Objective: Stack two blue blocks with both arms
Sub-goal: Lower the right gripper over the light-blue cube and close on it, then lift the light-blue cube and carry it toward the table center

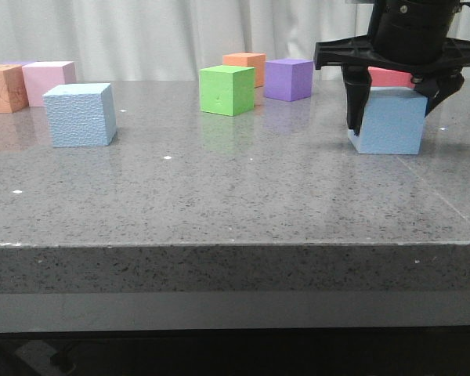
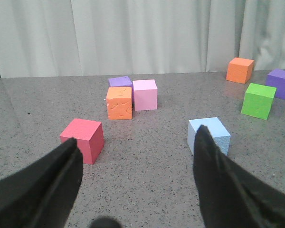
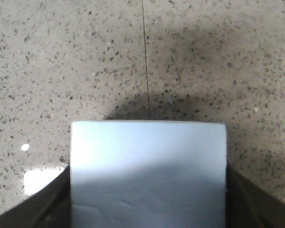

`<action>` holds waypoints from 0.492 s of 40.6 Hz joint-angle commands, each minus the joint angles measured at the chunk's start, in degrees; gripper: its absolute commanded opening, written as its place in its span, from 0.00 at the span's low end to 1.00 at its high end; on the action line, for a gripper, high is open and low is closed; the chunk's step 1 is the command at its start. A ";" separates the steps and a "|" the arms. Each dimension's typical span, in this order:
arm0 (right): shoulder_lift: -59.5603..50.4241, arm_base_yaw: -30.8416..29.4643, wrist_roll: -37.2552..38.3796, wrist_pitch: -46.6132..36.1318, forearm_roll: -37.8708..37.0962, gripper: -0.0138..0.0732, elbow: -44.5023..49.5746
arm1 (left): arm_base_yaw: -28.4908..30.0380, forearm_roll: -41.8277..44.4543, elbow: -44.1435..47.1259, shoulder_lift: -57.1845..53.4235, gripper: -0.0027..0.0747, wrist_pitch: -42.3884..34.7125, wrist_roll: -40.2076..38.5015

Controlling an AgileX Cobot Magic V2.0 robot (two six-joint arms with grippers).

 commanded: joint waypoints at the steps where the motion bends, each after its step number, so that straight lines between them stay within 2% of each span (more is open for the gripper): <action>1: -3.17 -0.27 -0.95 0.14 -0.72 0.64 -1.86 | -0.32 0.00 -1.36 1.14 0.67 -4.63 0.06; 15: -6.35 4.84 -2.46 0.83 -0.79 0.64 -3.07 | -0.32 0.00 -1.36 1.14 0.67 -4.63 0.06; 20: -6.35 7.65 -0.55 0.83 -0.74 0.64 -5.01 | -0.32 0.00 -1.36 1.14 0.67 -4.63 0.06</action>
